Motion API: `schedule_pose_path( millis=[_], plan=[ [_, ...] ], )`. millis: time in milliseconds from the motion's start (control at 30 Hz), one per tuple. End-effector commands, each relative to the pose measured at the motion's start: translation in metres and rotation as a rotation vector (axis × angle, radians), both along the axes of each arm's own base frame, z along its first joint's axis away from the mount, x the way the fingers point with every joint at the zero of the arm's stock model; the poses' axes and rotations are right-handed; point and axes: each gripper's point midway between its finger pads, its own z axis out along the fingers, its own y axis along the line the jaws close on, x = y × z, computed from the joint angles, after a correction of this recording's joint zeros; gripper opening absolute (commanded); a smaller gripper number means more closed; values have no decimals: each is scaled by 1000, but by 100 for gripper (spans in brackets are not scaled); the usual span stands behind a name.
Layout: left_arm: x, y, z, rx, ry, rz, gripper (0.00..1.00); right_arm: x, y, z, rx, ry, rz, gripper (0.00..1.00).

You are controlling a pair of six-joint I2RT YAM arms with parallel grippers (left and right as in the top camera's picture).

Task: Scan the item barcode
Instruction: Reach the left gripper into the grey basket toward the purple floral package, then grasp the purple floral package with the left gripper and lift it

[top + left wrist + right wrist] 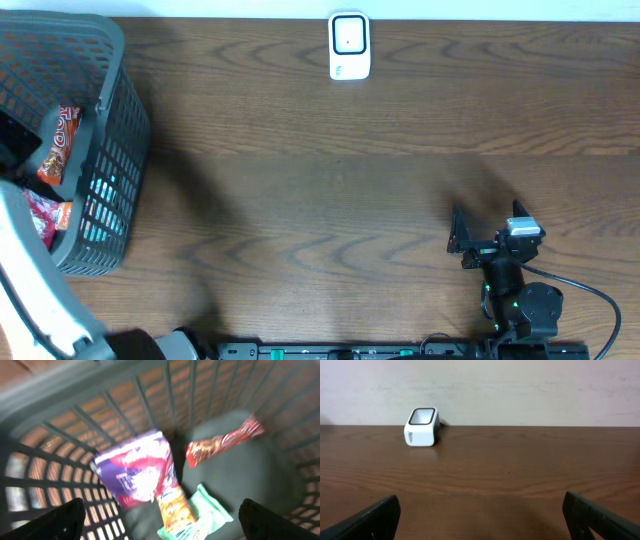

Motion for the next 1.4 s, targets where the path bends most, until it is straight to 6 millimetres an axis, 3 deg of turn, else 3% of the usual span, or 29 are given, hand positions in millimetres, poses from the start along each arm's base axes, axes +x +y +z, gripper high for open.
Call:
schedule_pose_path(
  millis=[0,200,467,733,967,1000,1133,1267,1300,1367],
  plan=[
    [-5,5,-38,-70,93,76,98,0,4,-1,6,0,14,99],
    [-30,27,-78,-43,252,329,98,0,4,-1,6,0,14,99],
    [-13,39,-125,-78,285,380,98,0,4,-1,6,0,14,99],
    [8,54,-149,-61,252,375,98,0,4,-1,6,0,14,99],
    [10,60,-177,-60,317,377,98,0,4,-1,6,0,14,99],
    [11,61,-180,-60,327,365,95,0,4,-1,7,0,14,99],
    [13,62,-183,-57,350,330,36,0,4,-1,7,0,14,99],
    [13,62,-183,-56,366,308,19,0,4,-1,6,0,14,99],
    [13,62,-183,-56,366,309,9,0,4,-1,6,0,14,99],
    [13,62,-183,-57,367,309,8,0,4,-1,7,0,14,99]
  ],
)
